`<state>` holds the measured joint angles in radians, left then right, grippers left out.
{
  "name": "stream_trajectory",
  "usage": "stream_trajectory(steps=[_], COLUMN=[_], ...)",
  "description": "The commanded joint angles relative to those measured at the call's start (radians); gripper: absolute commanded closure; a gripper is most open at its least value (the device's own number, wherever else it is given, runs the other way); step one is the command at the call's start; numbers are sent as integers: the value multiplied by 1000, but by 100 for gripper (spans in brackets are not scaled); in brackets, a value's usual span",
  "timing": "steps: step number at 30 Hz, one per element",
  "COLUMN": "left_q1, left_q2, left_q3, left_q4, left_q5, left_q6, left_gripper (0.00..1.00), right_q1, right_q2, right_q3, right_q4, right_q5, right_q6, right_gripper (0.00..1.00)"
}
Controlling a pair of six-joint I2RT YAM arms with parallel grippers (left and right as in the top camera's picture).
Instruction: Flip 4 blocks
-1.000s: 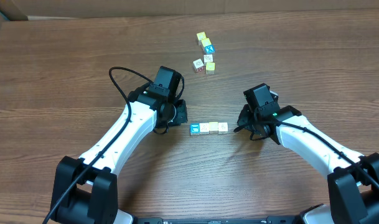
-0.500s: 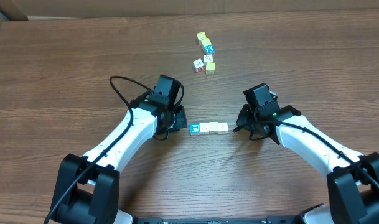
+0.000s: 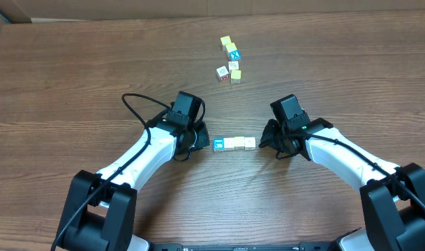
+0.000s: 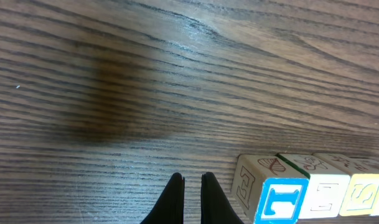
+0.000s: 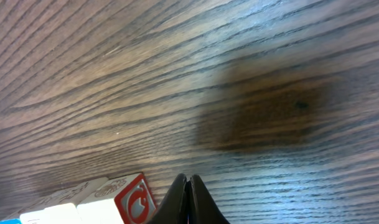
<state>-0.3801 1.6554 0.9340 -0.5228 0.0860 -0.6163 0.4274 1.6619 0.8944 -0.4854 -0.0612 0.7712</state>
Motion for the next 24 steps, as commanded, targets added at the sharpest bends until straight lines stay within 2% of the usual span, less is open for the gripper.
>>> stream_trajectory(steps=[1,4,24], left_q1=[-8,-8,-8], left_q2=[9,10,90], left_q3=[-14,-14,-14], left_q4=[16,40,94], left_q5=[19,65,119], left_q6=[-21,-20,-19], left_gripper=[96,96,96], right_q1=[6,6,60], right_q2=[24,47,63], right_q3=[-5,-5,-5], right_q4=[8,23,87], right_q5=[-24,-40,-71], right_q6=[18,26,13], right_gripper=[96,96,96])
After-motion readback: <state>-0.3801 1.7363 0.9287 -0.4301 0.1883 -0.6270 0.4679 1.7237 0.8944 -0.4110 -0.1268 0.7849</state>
